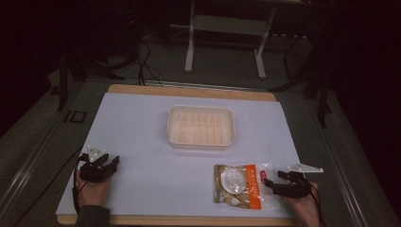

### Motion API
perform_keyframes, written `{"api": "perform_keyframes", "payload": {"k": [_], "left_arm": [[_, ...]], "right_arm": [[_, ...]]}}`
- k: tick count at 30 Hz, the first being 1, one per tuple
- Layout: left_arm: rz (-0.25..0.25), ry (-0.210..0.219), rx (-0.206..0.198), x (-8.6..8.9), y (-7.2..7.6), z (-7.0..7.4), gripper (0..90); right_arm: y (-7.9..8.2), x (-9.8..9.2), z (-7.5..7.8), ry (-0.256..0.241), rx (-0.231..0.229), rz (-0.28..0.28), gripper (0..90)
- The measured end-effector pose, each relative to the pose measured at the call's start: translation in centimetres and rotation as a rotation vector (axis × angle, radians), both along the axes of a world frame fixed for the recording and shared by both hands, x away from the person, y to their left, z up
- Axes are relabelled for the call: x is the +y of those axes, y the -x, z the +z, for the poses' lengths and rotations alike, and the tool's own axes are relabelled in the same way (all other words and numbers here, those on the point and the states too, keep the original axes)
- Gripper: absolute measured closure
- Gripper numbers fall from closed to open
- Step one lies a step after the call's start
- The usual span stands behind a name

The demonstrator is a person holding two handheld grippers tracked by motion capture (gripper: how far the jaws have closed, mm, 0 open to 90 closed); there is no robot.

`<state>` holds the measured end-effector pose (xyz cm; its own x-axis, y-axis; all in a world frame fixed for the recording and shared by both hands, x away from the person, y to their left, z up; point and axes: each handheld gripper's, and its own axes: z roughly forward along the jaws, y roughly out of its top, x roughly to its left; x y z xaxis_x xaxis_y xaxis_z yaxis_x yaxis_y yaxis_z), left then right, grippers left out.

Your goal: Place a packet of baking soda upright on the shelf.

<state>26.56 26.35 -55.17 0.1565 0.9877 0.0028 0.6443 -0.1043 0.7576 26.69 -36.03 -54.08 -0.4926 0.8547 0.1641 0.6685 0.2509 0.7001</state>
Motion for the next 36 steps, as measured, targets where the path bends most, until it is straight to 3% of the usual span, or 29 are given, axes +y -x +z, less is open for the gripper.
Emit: {"api": "perform_keyframes", "payload": {"k": [14, 26, 36], "left_arm": [[0.003, -0.003, 0.001, -0.03, -0.02, -0.01, 54.9], [0.005, -0.004, 0.001, -0.04, -0.02, -0.01, 54.6], [0.009, 0.003, -0.003, 0.03, 0.01, 0.03, 54.2]], "right_arm": [[0.13, 0.1, -0.23, -0.089, 0.047, 0.031, 24.4], [0.19, 0.51, -0.18, -0.088, 0.062, 0.053, 25.2], [0.19, 0.56, -0.21, -0.152, 0.085, 0.063, 41.3]]}}
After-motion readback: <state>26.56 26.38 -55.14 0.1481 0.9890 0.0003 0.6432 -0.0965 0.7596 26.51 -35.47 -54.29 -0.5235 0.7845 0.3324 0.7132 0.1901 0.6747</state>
